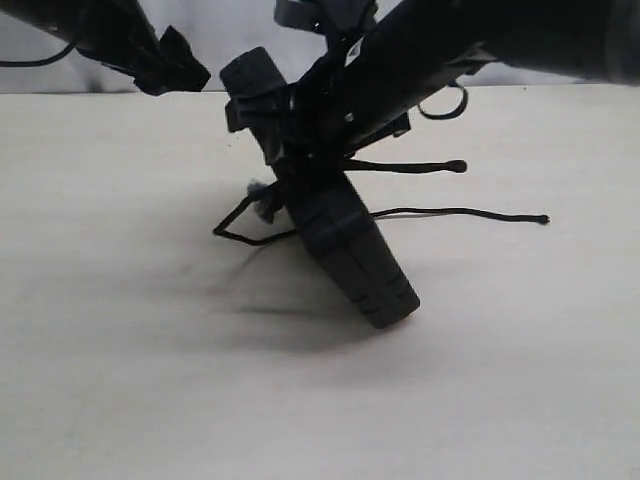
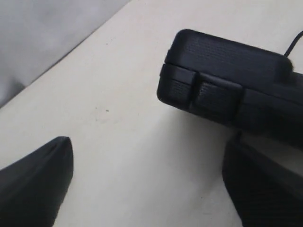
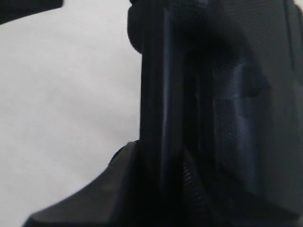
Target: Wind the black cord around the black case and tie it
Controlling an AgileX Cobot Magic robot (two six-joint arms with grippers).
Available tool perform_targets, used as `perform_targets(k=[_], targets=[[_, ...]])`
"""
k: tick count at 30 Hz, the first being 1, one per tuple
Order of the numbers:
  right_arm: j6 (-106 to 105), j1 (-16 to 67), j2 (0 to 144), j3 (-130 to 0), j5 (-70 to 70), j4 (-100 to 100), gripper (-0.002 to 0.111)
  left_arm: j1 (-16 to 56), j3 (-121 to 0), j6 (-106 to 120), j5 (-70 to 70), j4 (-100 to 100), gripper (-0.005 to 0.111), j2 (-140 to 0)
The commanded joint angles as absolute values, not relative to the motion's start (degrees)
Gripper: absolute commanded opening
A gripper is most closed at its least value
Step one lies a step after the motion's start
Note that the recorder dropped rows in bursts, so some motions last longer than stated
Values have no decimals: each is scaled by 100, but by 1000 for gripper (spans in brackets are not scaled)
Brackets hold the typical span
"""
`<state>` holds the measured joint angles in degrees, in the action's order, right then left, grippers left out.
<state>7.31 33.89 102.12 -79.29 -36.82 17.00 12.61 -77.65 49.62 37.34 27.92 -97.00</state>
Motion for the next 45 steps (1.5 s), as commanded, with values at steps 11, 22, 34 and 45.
perform_targets(k=[11, 22, 34, 45], targets=[[129, 3684, 11062, -7573, -3500, 1876, 5, 1134, -7542, 5026, 3622, 2931, 79, -9669], [0, 3684, 11049, -8185, -4342, 958, 68, 1134, -7542, 5123, 3545, 2964, 79, -9669], [1121, 3528, 10031, -7125, -4766, -686, 68, 1134, -7542, 5118, 3258, 3095, 79, -10011], [1298, 2774, 9233, -6448, -3747, -226, 68, 1134, -7542, 5117, 3232, 3081, 79, -10011]])
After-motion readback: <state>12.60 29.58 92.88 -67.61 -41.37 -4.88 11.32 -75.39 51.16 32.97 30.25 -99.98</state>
